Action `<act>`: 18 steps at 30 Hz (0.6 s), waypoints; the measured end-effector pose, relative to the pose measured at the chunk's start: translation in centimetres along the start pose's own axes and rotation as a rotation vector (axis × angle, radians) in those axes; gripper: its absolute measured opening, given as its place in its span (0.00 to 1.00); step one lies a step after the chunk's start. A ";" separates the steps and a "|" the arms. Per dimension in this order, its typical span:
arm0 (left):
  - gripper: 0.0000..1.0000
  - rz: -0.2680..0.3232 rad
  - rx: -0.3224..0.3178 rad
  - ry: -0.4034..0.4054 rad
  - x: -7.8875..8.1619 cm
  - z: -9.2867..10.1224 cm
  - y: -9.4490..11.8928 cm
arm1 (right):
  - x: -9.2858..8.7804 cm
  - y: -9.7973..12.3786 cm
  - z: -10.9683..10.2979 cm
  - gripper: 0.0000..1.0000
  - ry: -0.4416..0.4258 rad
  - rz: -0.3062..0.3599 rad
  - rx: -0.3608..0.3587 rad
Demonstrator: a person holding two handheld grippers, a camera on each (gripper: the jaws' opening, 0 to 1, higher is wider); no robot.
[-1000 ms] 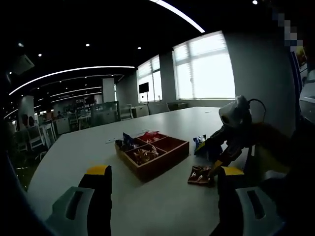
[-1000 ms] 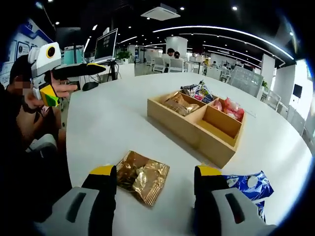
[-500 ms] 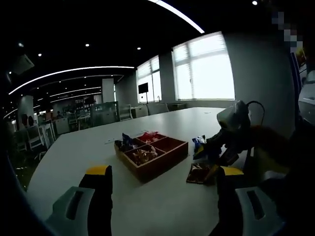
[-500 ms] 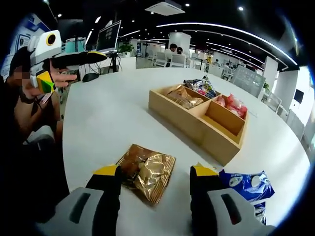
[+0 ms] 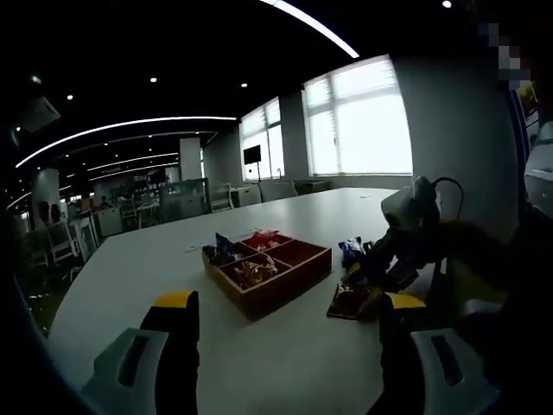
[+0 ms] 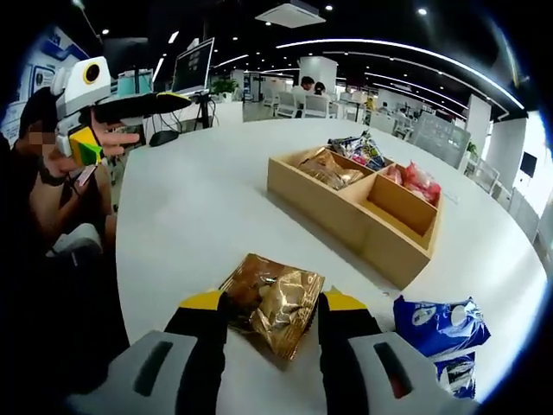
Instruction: Pick up the scattered marshmallows, QQ candies, Oreo cookies, and mixed nuts on the table and sort them into separate containers
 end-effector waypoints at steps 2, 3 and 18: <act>0.88 -0.008 -0.001 -0.009 -0.2 0.0 0.0 | 0.0 0.0 -0.1 0.33 -0.002 0.005 0.003; 0.88 -0.012 -0.002 -0.015 -0.2 0.0 0.0 | 0.1 0.1 -0.1 0.32 -0.001 0.007 0.005; 0.87 -0.009 -0.001 -0.017 0.0 0.0 0.2 | 0.3 0.1 -0.8 0.20 0.023 0.006 0.012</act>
Point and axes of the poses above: the point that each gripper's makers call its tool centre point, and the gripper's own axes: y roughly backward along the fingers, z roughly to its right, x roughly out of its top, the point moved 6 cm from there along y, roughly backward along the fingers, and after that the axes turned 11 degrees about z, right-handed, at the moved point
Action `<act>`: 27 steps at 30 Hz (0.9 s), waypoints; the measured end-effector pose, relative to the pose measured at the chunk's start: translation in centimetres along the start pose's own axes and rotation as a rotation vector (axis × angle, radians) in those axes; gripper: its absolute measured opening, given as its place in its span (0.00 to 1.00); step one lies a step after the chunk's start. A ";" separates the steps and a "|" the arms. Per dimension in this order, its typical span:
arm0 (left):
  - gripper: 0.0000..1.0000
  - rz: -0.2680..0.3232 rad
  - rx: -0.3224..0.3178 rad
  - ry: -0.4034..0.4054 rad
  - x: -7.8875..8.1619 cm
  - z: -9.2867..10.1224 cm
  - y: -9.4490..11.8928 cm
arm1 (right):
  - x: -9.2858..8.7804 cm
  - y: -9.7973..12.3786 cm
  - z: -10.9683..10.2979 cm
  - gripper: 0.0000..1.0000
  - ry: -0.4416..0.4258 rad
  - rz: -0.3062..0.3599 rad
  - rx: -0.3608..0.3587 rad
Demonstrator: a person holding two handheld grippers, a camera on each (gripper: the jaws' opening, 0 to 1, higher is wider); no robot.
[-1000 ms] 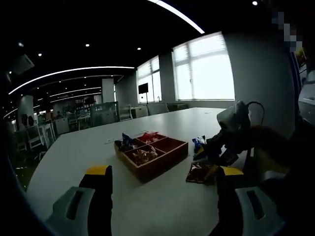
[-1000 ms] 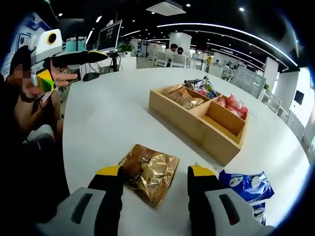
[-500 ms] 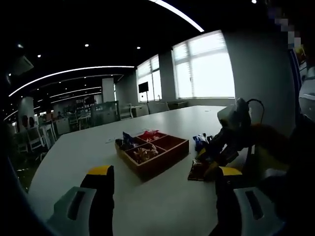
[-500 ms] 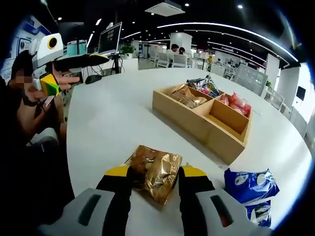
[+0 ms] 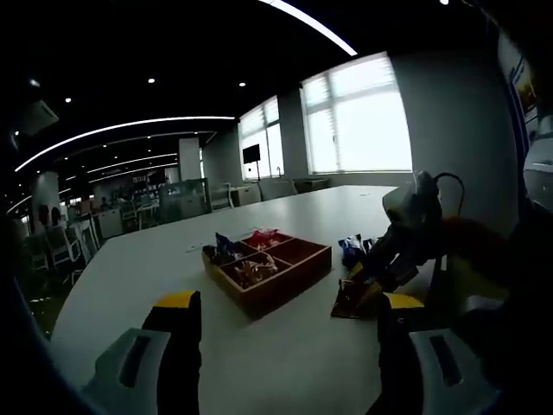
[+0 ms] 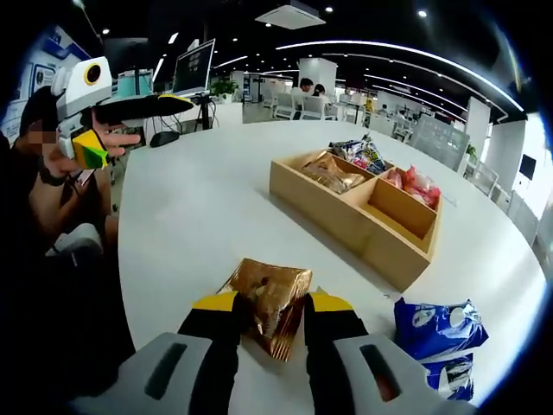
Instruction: Pick up the scattered marshmallows, QQ candies, Oreo cookies, and mixed nuts on the table and sort them into separate containers
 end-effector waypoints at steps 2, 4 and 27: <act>0.87 0.001 -0.001 -0.002 0.0 0.0 0.1 | 0.0 -0.1 -0.2 0.14 0.028 0.007 0.011; 0.87 0.000 -0.003 0.001 0.1 0.1 0.1 | 0.0 -0.1 -0.2 0.13 0.027 0.006 0.005; 0.86 0.006 0.001 -0.017 0.7 0.0 0.3 | 0.7 0.4 -0.5 0.06 -0.011 0.029 0.028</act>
Point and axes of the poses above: the point that each gripper's makers call its tool centre point, and the gripper's own axes: y roughly backward along the fingers, z roughly to its right, x roughly out of its top, the point moved 6 cm from there along y, roughly backward along the fingers, and after that the axes turned 11 degrees about z, right-handed, at the moved point
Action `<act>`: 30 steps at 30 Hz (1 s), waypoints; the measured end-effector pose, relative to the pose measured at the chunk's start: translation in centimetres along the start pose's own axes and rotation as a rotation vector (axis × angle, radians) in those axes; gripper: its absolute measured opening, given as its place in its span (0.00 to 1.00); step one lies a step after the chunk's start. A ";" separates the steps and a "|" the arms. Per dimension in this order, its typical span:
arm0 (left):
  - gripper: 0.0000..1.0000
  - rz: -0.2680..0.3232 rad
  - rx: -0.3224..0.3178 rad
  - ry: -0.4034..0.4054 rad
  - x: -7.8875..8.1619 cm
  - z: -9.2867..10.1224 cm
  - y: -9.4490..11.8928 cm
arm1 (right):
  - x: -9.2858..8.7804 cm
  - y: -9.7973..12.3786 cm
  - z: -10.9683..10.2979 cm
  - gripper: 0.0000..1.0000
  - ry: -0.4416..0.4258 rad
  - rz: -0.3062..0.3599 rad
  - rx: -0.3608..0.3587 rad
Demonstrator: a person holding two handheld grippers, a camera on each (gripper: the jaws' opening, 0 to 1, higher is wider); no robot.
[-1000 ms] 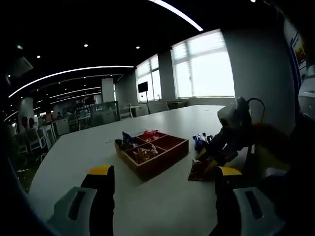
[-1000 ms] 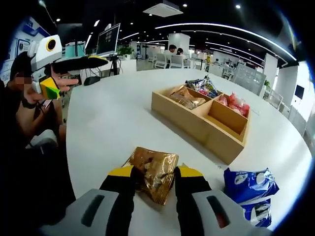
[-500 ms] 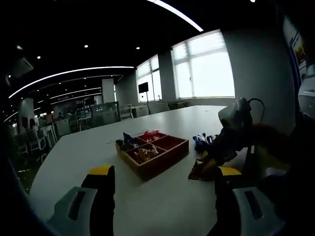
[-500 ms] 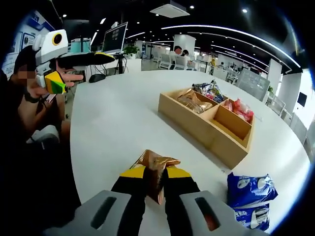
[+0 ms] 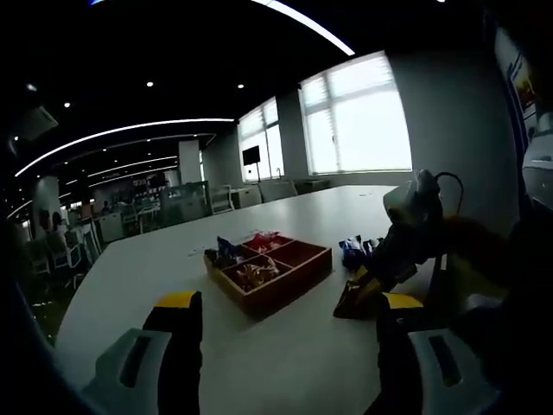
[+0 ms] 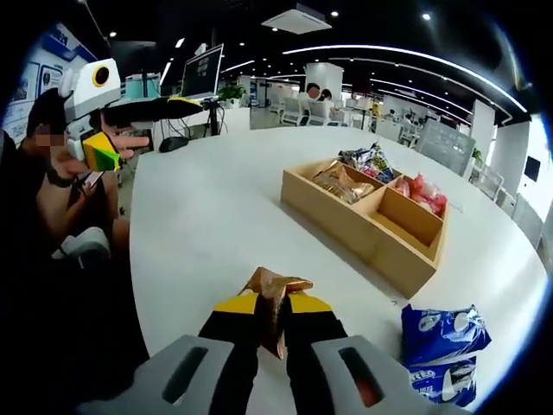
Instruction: Pick up the scattered marshmallows, QQ candies, Oreo cookies, and mixed nuts on the table and sort them into separate containers
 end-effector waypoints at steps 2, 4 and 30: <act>0.86 -0.001 0.001 -0.001 0.0 0.0 0.0 | 0.1 0.1 0.0 0.06 -0.001 0.003 0.002; 0.86 -0.004 0.001 -0.002 0.0 0.1 0.0 | 0.1 0.1 -0.1 0.05 -0.002 0.007 0.004; 0.85 -0.003 0.009 0.003 -0.1 -0.1 0.5 | 1.6 1.0 1.5 0.03 -0.110 0.108 -0.006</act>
Point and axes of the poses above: the point that each gripper's makers call its tool centre point, and the gripper's own axes: y roughly backward along the fingers, z roughly to its right, x roughly out of its top, the point moved 6 cm from there along y, roughly backward along the fingers, and after that the axes turned 11 degrees about z, right-handed, at the moved point
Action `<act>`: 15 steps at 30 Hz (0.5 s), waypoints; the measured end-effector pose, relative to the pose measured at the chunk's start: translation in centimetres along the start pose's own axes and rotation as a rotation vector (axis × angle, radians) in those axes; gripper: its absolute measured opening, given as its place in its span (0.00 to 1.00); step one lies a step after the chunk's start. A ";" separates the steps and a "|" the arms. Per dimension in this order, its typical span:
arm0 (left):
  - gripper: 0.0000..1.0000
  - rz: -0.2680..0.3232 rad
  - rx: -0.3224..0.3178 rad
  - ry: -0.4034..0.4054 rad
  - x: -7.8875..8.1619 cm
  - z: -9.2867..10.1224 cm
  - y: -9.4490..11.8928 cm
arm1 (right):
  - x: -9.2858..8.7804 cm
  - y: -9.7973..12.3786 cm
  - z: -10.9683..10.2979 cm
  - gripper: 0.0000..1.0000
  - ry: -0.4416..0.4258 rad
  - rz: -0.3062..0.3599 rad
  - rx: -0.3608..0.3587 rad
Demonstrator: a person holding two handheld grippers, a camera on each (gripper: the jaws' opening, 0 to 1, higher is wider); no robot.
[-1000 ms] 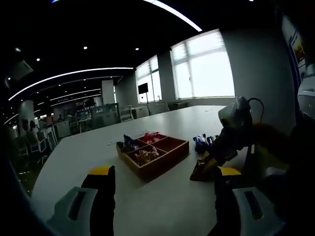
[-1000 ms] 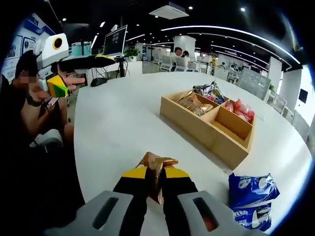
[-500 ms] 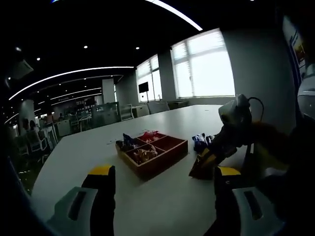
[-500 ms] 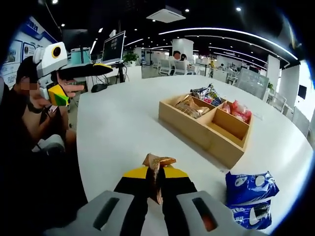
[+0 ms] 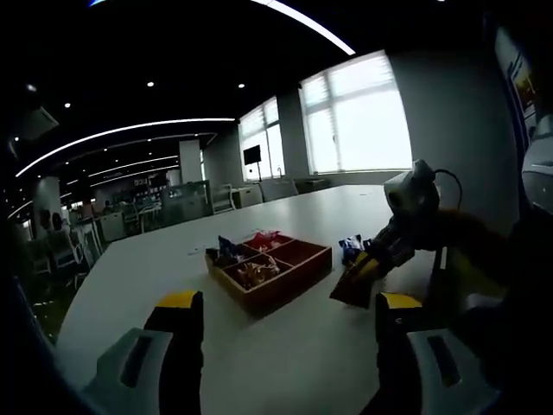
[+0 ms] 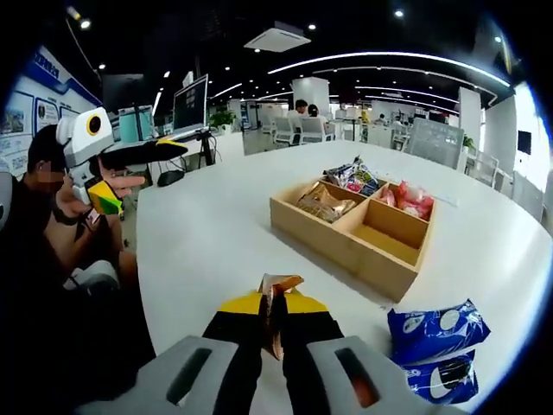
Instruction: Pick up the scattered marshmallows, QQ candies, Oreo cookies, and mixed nuts on the table and sort them into separate containers
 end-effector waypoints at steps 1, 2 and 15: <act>0.85 0.004 0.001 0.004 -0.1 -0.1 0.1 | 0.0 -0.2 0.1 0.03 -0.002 -0.003 -0.002; 0.85 0.006 0.003 0.008 -0.1 -0.2 0.1 | 0.0 -0.3 0.1 0.03 -0.003 -0.004 -0.005; 0.85 -0.006 0.006 0.004 -0.3 -0.2 -0.2 | 1.6 1.1 0.8 0.02 -0.048 0.079 -0.023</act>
Point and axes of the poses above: the point that each gripper's makers call its tool centre point, and the gripper's own axes: y roughly backward along the fingers, z roughly to its right, x roughly out of its top, the point moved 6 cm from there along y, roughly backward along the fingers, and after that the axes turned 11 degrees about z, right-handed, at the moved point
